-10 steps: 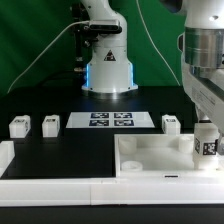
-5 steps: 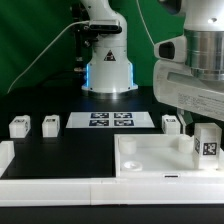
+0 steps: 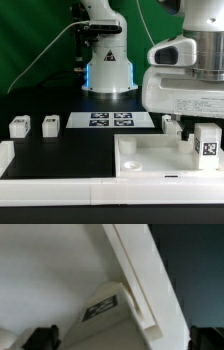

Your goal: Assemble one leg

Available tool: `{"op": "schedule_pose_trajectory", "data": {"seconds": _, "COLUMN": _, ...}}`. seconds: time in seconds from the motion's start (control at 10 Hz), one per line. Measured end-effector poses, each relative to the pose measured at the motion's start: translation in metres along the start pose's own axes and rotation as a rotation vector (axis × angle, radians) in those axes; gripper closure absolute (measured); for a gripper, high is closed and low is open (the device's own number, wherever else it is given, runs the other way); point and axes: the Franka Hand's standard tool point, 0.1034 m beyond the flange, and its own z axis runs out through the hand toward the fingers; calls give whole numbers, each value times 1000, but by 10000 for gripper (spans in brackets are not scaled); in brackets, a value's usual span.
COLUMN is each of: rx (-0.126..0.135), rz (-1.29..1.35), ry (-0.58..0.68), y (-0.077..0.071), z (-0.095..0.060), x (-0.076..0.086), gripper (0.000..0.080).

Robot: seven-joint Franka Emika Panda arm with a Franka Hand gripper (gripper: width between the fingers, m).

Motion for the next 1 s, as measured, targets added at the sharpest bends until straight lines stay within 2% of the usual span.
{"op": "schedule_pose_trajectory", "data": {"seconds": 0.3, "rx": -9, "rz": -324, "ry": 3, "y": 2, "z": 0, "x": 1, "gripper": 151}}
{"op": "schedule_pose_trajectory", "data": {"seconds": 0.5, "rx": -7, "rz": -336, "ry": 11, "y": 1, "z": 0, "x": 2, "gripper": 151}}
{"op": "schedule_pose_trajectory", "data": {"seconds": 0.6, "rx": -7, "rz": -336, "ry": 11, "y": 1, "z": 0, "x": 2, "gripper": 245}}
{"op": "schedule_pose_trajectory", "data": {"seconds": 0.7, "rx": -7, "rz": -336, "ry": 11, "y": 1, "z": 0, "x": 2, "gripper": 245}}
{"op": "schedule_pose_trajectory", "data": {"seconds": 0.8, "rx": -7, "rz": -336, "ry": 11, "y": 1, "z": 0, "x": 2, "gripper": 453}}
{"op": "schedule_pose_trajectory", "data": {"seconds": 0.9, "rx": -7, "rz": -335, "ry": 11, "y": 1, "z": 0, "x": 2, "gripper": 507}}
{"op": "schedule_pose_trajectory", "data": {"seconds": 1.0, "rx": -7, "rz": -335, "ry": 11, "y": 1, "z": 0, "x": 2, "gripper": 507}}
